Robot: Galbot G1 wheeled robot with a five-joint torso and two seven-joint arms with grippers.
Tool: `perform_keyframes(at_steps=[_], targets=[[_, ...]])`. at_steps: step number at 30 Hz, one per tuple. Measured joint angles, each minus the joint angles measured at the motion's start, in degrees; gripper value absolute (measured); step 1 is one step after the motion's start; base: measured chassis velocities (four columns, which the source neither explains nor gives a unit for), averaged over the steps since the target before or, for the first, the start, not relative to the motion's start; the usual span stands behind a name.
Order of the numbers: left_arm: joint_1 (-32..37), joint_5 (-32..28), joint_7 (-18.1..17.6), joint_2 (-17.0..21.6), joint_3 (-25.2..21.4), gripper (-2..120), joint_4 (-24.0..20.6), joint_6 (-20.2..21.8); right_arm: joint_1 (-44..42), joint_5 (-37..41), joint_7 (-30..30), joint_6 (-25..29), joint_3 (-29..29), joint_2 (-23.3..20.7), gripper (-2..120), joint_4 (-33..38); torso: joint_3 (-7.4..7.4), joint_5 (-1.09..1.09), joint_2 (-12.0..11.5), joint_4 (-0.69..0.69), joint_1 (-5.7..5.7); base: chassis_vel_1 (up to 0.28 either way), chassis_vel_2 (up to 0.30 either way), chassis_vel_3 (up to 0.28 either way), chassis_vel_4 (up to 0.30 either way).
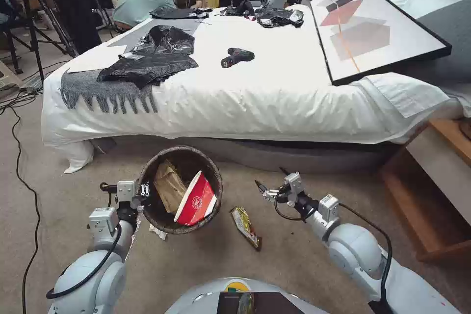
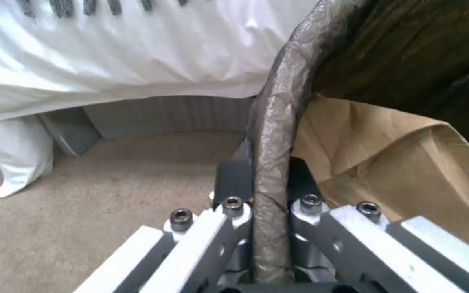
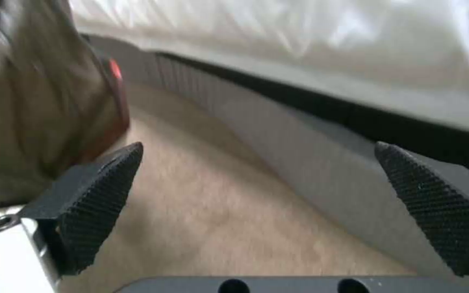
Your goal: Pick up the trash bin, then pick up the garbage from the floor and place it into the trash bin.
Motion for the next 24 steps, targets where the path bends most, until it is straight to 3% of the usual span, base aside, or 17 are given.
perform_keyframes(at_steps=[24], targets=[[0.1, 0.1, 0.0, -0.2, 0.3, 0, -0.1, 0.0, 6.1, -0.4, -1.3, 1.0, -11.6, 2.7, 100, -14.4, 0.0, -0.01, 0.0, 0.0, 0.0, 0.0, 0.0, 0.0, 0.0]])
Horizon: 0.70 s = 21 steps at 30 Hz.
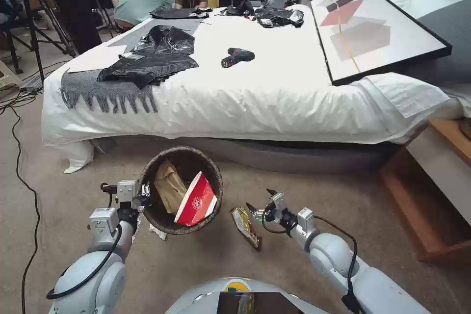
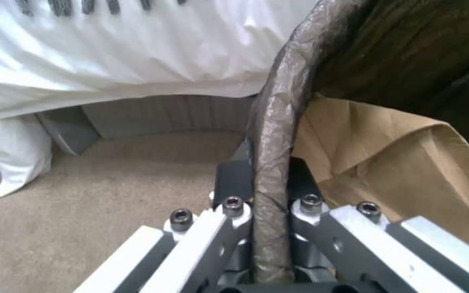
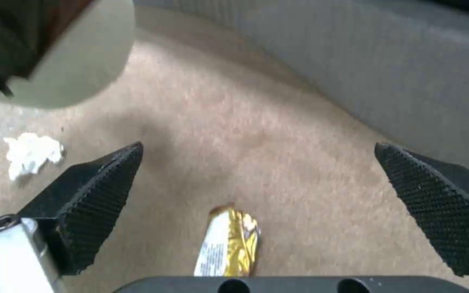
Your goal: Pick up the trash bin, then pick up the garbage from the floor and place it into the trash bin.
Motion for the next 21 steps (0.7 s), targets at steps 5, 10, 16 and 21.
perform_keyframes(at_steps=[5, 10, 16, 21], targets=[[0.0, 0.0, 0.0, 0.0, 0.0, 0, 0.0, 0.0, 0.3, -0.1, -0.6, -0.1, -0.4, 1.3, 100, -3.3, 0.0, 0.0, 0.0, 0.0, 0.0, 0.0, 0.0, 0.0, 0.0], [0.0, 0.0, 0.0, 0.1, 0.0, 0, 0.0, 0.0, 0.3, -0.8, -0.6, 0.0, -0.9, 2.2, 100, -5.0, 0.0, 0.0, 0.0, 0.0, 0.0, 0.0, 0.0, 0.0, 0.0], [-0.1, 0.0, 0.0, 0.1, 0.0, 0, 0.0, 0.0, 0.3, -2.6, -1.1, 0.2, -1.9, 4.3, 100, -8.4, 0.0, 0.0, 0.0, 0.0, 0.0, 0.0, 0.0, 0.0, 0.0], [-0.1, 0.0, 0.1, 0.2, 0.0, 0, 0.1, 0.0, 0.6, -3.5, -1.5, 0.6, -2.4, 5.5, 100, -10.5, 0.0, 0.0, 0.0, 0.0, 0.0, 0.0, 0.0, 0.0, 0.0]])
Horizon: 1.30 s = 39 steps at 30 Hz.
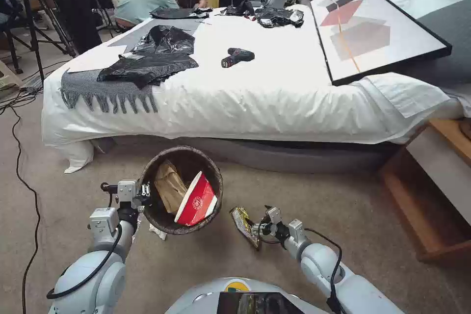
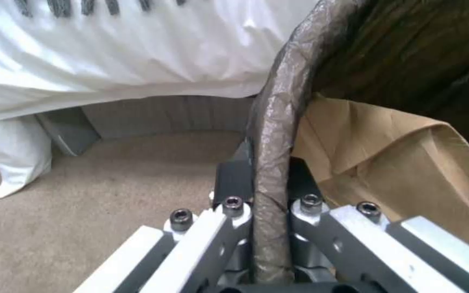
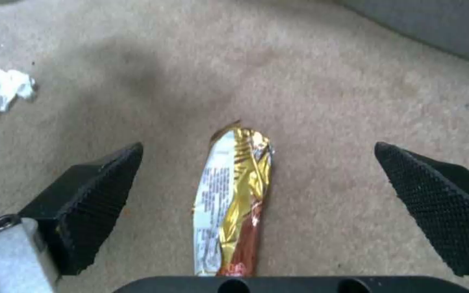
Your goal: Pick up the trash bin, then pick up the garbage from the floor and place it into the trash bin.
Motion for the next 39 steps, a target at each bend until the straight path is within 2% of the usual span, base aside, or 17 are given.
perform_keyframes(at_steps=[25, 39], targets=[[-0.2, 0.2, 0.1, -0.3, 0.3, 0, 0.2, 0.0, 5.3, -4.2, 0.1, 0.5, -4.6, 4.7, 100, -11.1, 0.0, 0.0, 0.0, 0.0, 0.0, 0.0, 0.0, 0.0, 0.0], [0.0, 0.2, 0.1, -0.4, 0.2, 0, 0.2, 0.0, 7.7, -5.5, -0.4, 1.3, -5.0, 7.1, 100, -16.8, 0.0, 0.0, 0.0, 0.0, 0.0, 0.0, 0.0, 0.0, 0.0]])
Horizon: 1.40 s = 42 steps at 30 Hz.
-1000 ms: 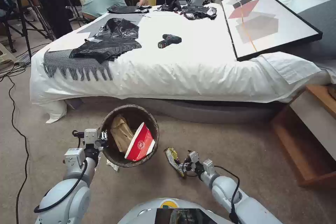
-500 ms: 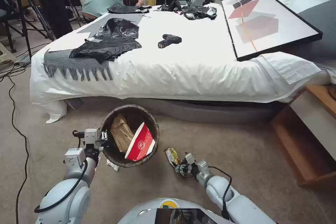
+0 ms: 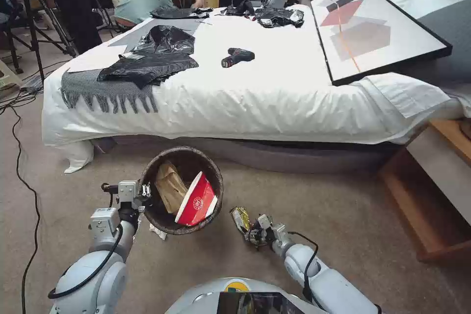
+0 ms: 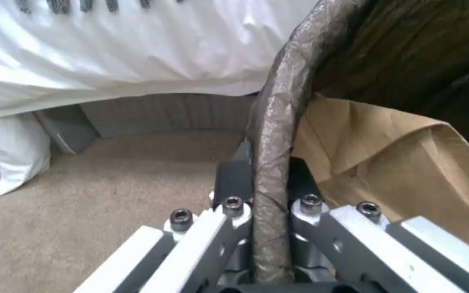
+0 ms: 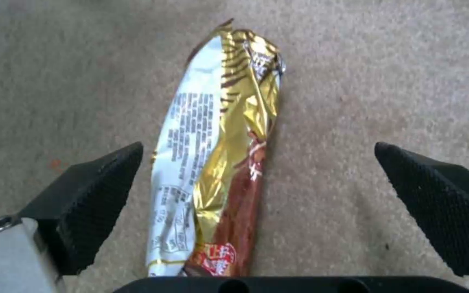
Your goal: Pick up the trash bin, then pick up the garbage from the floor and place it into the trash bin.
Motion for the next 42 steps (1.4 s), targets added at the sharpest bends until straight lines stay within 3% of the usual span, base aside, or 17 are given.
perform_keyframes(at_steps=[20, 42], targets=[[0.2, 0.2, 0.0, -0.1, 0.2, 0, -0.2, 0.0, 1.7, -2.1, -2.8, 1.5, -1.3, 1.2, 96, -3.7, 0.0, 0.0, 0.0, 0.0, 0.0, 0.0, 0.0, 0.0, 0.0], [0.1, 0.2, 0.1, -0.1, 0.3, 0, -0.2, -0.1, 1.9, -2.6, -3.9, 1.9, -1.0, 1.8, 12, -4.9, 0.0, 0.0, 0.0, 0.0, 0.0, 0.0, 0.0, 0.0, 0.0]])
